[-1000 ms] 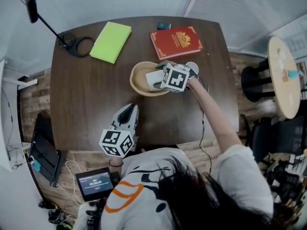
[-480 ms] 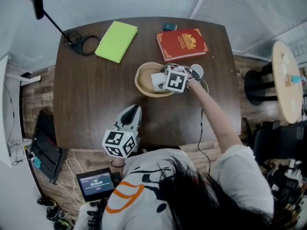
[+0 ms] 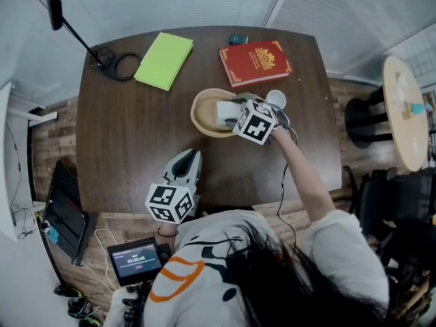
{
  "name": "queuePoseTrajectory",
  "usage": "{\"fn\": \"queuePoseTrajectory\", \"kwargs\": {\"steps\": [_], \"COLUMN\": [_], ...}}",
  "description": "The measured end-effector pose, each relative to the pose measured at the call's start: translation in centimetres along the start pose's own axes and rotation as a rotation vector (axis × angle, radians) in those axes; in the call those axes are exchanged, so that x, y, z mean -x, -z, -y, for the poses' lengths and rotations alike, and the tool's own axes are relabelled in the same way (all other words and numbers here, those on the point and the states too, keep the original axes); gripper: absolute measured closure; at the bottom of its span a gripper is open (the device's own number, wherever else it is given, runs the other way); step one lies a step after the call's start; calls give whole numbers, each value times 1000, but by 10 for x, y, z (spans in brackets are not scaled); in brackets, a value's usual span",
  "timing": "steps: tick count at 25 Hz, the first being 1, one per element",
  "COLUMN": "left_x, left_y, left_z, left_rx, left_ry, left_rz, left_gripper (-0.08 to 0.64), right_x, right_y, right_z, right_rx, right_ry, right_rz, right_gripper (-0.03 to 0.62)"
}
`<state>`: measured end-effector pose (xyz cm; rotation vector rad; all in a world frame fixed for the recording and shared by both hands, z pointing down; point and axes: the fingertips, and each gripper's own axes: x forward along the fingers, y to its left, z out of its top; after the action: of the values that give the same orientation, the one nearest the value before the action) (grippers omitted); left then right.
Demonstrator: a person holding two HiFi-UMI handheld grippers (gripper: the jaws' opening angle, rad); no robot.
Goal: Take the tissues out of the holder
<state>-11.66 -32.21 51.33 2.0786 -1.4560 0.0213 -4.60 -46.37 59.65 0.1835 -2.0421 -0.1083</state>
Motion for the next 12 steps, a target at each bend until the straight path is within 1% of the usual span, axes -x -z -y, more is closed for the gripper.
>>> {"fn": "queuePoseTrajectory", "kwargs": {"steps": [6, 12], "left_x": [4, 10], "left_y": [1, 0], "left_z": [3, 9], "left_rx": [-13, -32], "left_ry": [12, 39], "left_rz": [1, -5], "left_gripper": [529, 529], "right_x": [36, 79], "right_y": [-16, -25], "right_z": [-16, -28], "right_rx": [-115, -178], "right_ry": [78, 187], "right_rz": [136, 230], "right_gripper": [308, 313]}}
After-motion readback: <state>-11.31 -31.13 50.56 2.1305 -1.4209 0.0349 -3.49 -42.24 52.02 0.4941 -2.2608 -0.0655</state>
